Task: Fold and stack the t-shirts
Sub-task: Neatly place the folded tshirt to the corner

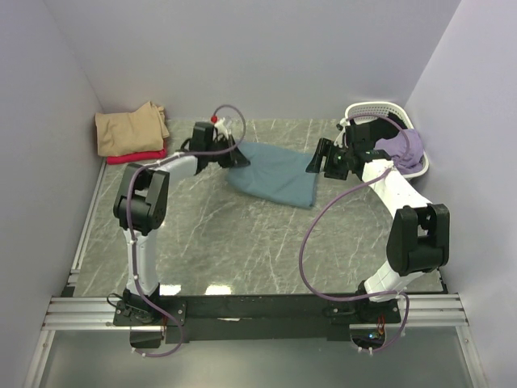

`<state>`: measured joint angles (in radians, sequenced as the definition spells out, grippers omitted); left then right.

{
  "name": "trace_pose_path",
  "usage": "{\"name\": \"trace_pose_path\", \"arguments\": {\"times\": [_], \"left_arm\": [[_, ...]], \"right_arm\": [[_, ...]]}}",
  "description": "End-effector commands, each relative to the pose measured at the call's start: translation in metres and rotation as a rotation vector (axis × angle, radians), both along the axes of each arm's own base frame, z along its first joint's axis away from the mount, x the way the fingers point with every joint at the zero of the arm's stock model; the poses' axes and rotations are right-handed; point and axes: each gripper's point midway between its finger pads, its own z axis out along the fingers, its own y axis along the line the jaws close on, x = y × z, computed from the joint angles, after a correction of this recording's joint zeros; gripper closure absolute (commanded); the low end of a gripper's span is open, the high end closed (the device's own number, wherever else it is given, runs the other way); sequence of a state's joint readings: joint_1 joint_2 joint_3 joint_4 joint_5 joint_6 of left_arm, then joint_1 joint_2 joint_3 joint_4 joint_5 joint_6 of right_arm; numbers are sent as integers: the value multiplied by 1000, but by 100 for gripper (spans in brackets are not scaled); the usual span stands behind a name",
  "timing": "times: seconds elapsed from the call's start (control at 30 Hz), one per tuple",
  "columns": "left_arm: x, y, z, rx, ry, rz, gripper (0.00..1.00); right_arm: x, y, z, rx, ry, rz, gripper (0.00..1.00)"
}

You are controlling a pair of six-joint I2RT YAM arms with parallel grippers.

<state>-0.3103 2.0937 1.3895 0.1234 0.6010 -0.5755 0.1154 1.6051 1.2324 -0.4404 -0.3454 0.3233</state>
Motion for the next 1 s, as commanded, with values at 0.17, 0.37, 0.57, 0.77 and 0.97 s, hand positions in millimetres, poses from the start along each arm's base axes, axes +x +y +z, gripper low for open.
{"name": "trace_pose_path", "arguments": {"times": [0.17, 0.37, 0.57, 0.77, 0.97], "left_arm": [[84, 66, 76, 165, -197, 104, 99], [126, 124, 92, 222, -249, 156, 99], [162, 198, 111, 302, -329, 219, 99], [182, 260, 144, 381, -465, 302, 99], [190, 311, 187, 470, -596, 390, 99]], "right_arm": [[3, 8, 4, 27, -32, 30, 23], [8, 11, -1, 38, -22, 34, 23], [15, 22, -13, 54, 11, 52, 23], [24, 43, -26, 56, 44, 89, 23], [32, 66, -32, 54, 63, 128, 22]]}}
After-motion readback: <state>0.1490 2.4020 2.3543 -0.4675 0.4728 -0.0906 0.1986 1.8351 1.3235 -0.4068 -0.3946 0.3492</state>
